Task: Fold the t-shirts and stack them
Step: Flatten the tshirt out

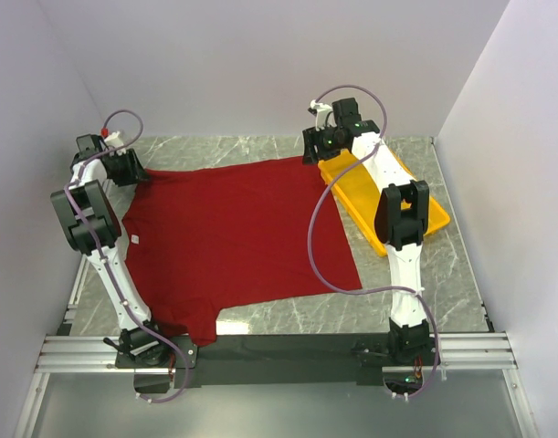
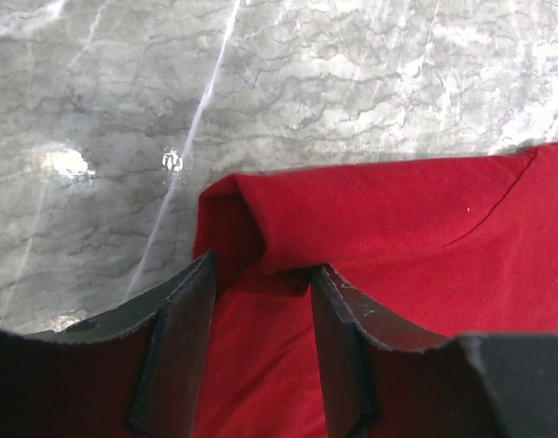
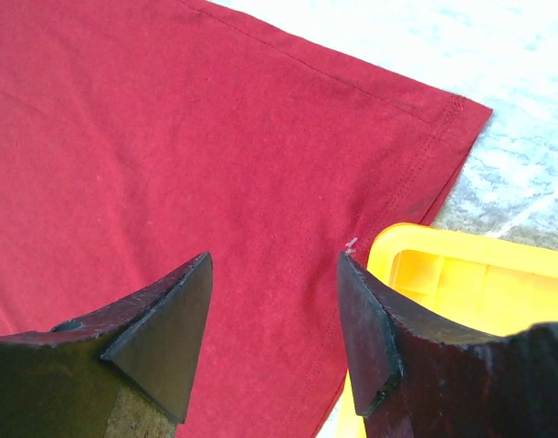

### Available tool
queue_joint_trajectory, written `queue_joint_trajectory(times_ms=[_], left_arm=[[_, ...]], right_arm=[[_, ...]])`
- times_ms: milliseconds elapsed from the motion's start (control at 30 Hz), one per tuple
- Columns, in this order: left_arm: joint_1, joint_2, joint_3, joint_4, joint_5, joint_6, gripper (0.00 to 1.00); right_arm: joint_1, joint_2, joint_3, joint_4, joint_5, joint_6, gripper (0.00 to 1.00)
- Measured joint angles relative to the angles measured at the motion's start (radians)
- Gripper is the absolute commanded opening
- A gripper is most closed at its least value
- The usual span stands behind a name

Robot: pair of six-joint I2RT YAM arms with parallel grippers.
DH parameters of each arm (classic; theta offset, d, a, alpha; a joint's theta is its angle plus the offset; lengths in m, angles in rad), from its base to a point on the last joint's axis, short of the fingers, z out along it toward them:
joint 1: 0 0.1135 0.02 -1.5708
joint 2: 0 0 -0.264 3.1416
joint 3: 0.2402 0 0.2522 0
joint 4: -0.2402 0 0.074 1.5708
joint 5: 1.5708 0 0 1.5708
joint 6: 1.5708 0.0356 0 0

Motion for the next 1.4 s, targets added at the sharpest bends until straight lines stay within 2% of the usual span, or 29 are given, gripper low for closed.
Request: queue_joint_trajectory(times_ms=[300,600,800,967,1033,1100,1133,1200,1400], left_arm=[[0.019,-0.001,-0.024,0.019,0.037,0.000,0.54],[0.024,-0.006,-0.036,0.027,0.073,0.000,0.53],[0.024,-0.006,-0.036,0.027,0.092,-0.001,0.44],[0.022,-0.006,-0.027,0.023,0.094,-0.006,0.27],[0.021,-0.006,-0.021,0.024,0.096,-0.005,0.26],[0.021,-0.006,-0.020,0.028,0.095,-0.008,0.29],[0.021,-0.006,-0.020,0.028,0.091,-0.008,0.40],[0.021,-0.006,-0.021,0.030,0.079,-0.008,0.46],[0.021,-0.011,-0.027,0.046,0.058,-0.010,0.46]], right_arm=[[-0.002,0.000,0.000,0.000,0.000,0.000,0.64],[-0.002,0.000,0.000,0.001,0.000,0.000,0.64],[-0.002,0.000,0.000,0.001,0.000,0.000,0.64],[-0.002,0.000,0.000,0.003,0.006,-0.005,0.64],[-0.002,0.000,0.001,0.005,0.011,-0.008,0.64],[-0.002,0.000,0.002,0.006,0.015,-0.011,0.64],[-0.002,0.000,0.002,0.006,0.016,-0.012,0.64],[-0.002,0.000,0.003,0.007,0.017,-0.012,0.64],[-0.002,0.000,0.004,0.008,0.018,-0.012,0.64]])
